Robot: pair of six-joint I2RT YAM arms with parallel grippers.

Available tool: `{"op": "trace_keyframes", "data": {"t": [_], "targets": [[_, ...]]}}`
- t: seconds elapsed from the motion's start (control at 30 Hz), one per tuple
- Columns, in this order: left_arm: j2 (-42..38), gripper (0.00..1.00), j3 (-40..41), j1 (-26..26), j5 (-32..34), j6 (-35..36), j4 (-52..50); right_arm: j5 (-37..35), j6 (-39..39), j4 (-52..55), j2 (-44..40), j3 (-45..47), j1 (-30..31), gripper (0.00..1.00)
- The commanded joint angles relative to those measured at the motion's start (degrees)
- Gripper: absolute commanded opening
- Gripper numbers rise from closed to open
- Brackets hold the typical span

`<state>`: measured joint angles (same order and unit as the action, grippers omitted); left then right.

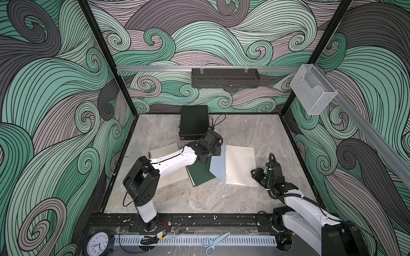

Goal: Tear off pages from different notebooks
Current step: Tear off the paper from the notebook.

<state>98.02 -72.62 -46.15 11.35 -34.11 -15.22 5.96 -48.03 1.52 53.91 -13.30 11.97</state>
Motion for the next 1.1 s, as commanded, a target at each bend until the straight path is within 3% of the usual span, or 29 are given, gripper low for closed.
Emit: {"op": "trace_keyframes", "data": {"t": [0.0,0.5,0.7,1.07], "targets": [[-2.0,0.00,-0.2,0.3,0.3,0.0,0.2,1.2,-0.3,-2.1,-0.5,1.7,0.0,0.41],[-3.1,0.00,-0.2,0.3,0.2,0.3,0.0,1.2,1.4,4.1,-6.3,4.3,-0.1,0.46],[-2.8,0.00,-0.4,0.3,0.3,0.1,-0.2,3.0,1.8,6.1,-10.4,5.1,-0.1,0.50],[-2.7,0.00,-0.5,0.3,0.3,0.1,-0.1,9.8,1.2,1.2,-9.2,5.9,-0.1,0.52]]}}
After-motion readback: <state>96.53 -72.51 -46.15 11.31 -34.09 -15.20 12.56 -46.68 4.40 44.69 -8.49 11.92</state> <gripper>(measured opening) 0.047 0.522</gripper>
